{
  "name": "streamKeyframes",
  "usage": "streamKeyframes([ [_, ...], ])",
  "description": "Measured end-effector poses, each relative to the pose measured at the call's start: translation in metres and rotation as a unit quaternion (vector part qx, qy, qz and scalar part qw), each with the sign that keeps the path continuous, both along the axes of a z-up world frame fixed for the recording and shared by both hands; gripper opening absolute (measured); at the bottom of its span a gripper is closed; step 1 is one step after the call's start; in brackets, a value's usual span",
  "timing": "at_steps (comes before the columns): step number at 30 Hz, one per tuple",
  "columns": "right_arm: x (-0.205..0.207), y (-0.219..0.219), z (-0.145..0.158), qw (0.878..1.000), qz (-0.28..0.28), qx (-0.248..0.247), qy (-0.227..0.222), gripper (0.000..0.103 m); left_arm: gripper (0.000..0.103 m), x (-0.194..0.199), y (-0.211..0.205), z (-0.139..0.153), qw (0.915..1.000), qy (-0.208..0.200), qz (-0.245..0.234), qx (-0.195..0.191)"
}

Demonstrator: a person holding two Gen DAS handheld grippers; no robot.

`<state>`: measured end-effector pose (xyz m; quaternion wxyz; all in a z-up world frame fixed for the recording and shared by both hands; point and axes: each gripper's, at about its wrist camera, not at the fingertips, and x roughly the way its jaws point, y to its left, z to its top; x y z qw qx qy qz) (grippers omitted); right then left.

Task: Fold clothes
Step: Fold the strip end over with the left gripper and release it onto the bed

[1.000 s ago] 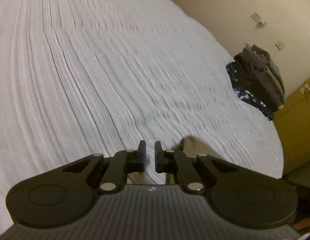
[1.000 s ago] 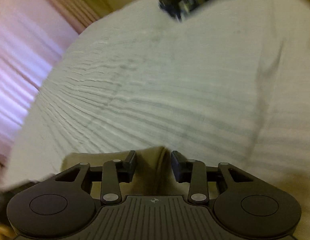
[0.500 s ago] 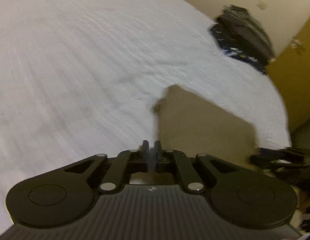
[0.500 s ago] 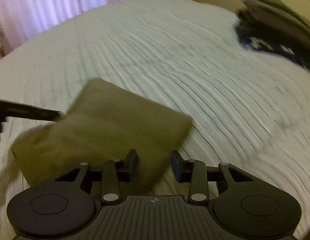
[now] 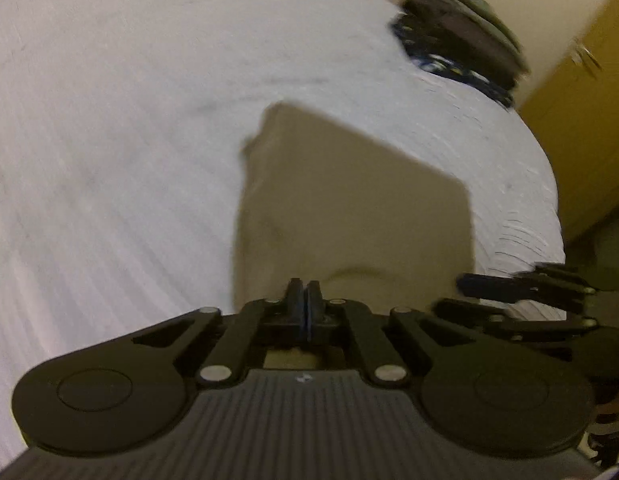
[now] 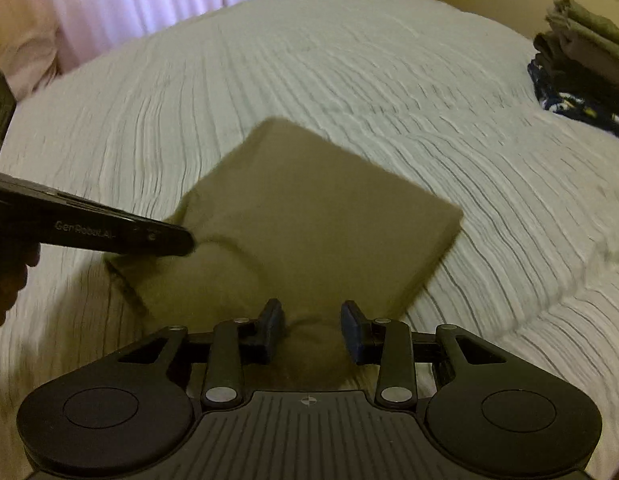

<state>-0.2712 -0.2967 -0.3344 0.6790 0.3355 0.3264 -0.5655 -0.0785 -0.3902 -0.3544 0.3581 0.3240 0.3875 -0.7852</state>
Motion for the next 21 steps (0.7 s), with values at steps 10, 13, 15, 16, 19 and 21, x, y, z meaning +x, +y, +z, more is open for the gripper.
streamKeyframes([
  [10, 0.010, 0.026, 0.006, 0.999, 0.042, 0.008, -0.016, 0.036, 0.002, -0.003, 0.038, 0.013, 0.9981, -0.003, 0.060, -0.016],
  [13, 0.008, 0.020, -0.006, 0.998, 0.064, 0.019, -0.021, 0.036, 0.002, -0.002, 0.043, 0.008, 0.9935, -0.005, 0.114, -0.001],
  [15, 0.000, 0.015, 0.005, 0.996, 0.075, 0.026, -0.034, 0.036, 0.002, -0.005, 0.050, 0.020, 0.9887, -0.026, 0.147, 0.004],
  [16, -0.007, 0.016, 0.011, 0.995, 0.083, 0.038, -0.041, 0.036, 0.002, -0.008, 0.055, 0.027, 0.9858, -0.041, 0.163, 0.007],
  [19, -0.027, 0.020, 0.028, 0.990, 0.106, 0.071, -0.062, 0.037, 0.006, -0.017, 0.077, 0.051, 0.9744, -0.070, 0.212, 0.022],
  [21, -0.043, 0.024, 0.039, 0.985, 0.119, 0.098, -0.082, 0.050, 0.010, -0.022, 0.099, 0.069, 0.9645, -0.081, 0.249, 0.036],
])
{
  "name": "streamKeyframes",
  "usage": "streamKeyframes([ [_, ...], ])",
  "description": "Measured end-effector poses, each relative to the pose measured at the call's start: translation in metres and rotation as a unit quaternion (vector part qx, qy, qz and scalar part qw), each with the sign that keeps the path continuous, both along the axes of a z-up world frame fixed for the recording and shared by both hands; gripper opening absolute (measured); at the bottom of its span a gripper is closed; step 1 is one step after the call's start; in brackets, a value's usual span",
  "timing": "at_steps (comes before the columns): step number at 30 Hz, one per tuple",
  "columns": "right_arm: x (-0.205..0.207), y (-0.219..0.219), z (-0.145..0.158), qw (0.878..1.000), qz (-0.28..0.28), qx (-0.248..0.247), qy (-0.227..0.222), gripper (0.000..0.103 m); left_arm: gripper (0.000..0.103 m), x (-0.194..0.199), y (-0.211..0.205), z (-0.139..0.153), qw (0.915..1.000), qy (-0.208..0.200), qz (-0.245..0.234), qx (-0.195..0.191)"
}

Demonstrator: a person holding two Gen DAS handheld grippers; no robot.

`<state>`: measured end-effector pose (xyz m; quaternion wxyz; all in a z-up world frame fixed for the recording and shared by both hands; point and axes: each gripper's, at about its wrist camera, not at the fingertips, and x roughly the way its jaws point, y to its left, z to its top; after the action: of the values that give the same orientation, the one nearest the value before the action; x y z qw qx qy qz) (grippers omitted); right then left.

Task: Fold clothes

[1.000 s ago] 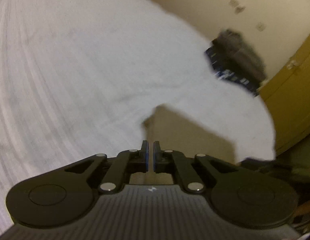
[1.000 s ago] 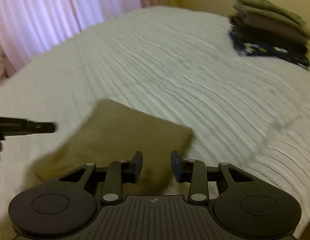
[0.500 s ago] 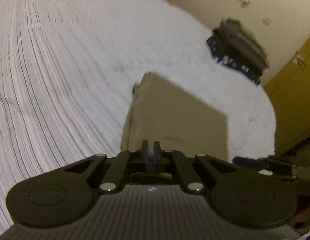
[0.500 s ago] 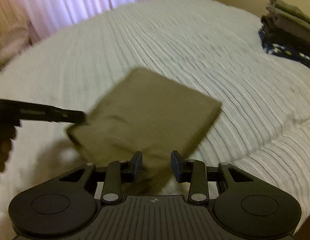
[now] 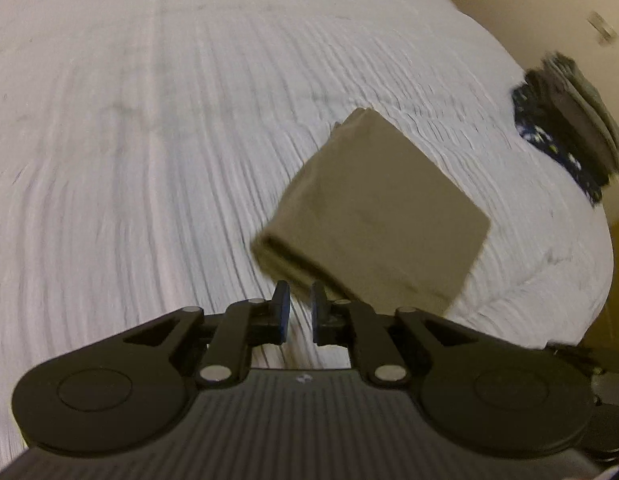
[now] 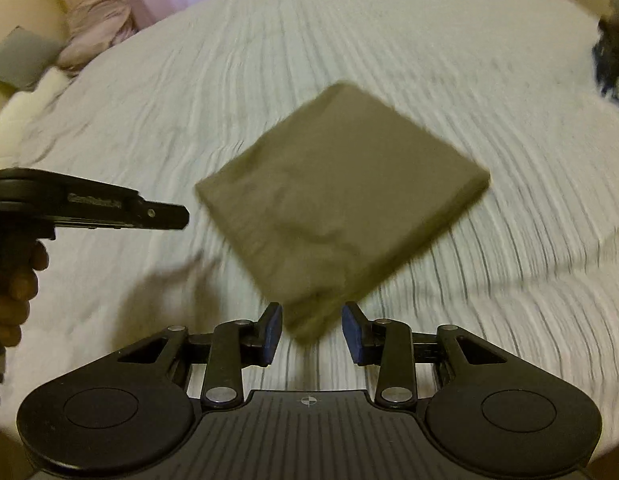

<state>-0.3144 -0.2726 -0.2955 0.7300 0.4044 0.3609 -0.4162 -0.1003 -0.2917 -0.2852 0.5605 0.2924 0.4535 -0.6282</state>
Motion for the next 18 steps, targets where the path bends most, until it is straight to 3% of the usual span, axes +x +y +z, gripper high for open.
streamKeyframes([
  [1, -0.008, 0.004, 0.007, 1.000, 0.007, 0.007, -0.011, 0.071, 0.015, -0.004, 0.012, 0.008, 0.9997, -0.006, 0.024, 0.009],
  [2, -0.018, 0.011, 0.017, 1.000, 0.015, 0.007, -0.020, 0.075, 0.018, -0.011, 0.025, 0.015, 0.9986, -0.010, 0.048, 0.019],
  [8, -0.062, 0.031, 0.066, 0.996, 0.088, -0.004, 0.001, 0.075, 0.027, -0.066, 0.104, 0.061, 0.9866, 0.007, 0.158, 0.042],
  [11, -0.077, 0.041, 0.094, 0.994, 0.107, -0.014, 0.019, 0.075, 0.030, -0.092, 0.126, 0.088, 0.9861, -0.005, 0.162, 0.035],
  [14, -0.088, 0.047, 0.118, 0.993, 0.110, -0.027, 0.010, 0.075, 0.036, -0.106, 0.141, 0.121, 0.9841, -0.040, 0.173, 0.012],
  [18, -0.090, 0.053, 0.136, 0.992, 0.119, -0.029, 0.007, 0.075, 0.036, -0.115, 0.156, 0.148, 0.9827, -0.049, 0.179, 0.000],
])
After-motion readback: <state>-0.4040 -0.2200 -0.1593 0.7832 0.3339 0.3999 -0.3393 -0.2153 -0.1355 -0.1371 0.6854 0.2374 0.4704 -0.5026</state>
